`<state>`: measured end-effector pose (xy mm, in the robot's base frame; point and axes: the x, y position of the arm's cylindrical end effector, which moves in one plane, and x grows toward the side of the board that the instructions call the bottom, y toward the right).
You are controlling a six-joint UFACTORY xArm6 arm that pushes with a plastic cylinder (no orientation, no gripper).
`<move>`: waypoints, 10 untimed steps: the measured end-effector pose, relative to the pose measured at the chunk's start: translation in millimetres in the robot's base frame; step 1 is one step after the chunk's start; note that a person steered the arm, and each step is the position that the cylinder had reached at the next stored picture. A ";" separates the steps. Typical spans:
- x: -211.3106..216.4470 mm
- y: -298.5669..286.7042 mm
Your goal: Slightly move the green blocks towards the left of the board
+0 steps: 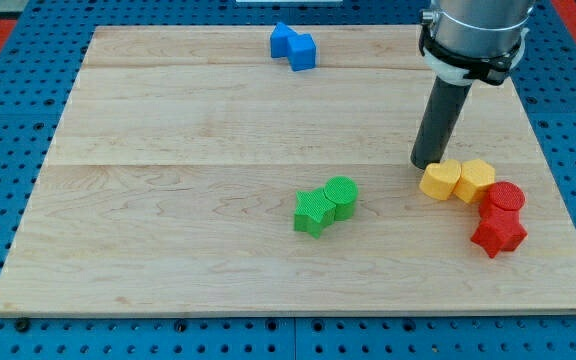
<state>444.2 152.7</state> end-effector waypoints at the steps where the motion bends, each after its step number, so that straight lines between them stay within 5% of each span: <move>1: -10.6 -11.4; 8: -69.5 42.3; 10: -55.1 -0.4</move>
<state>389.1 152.3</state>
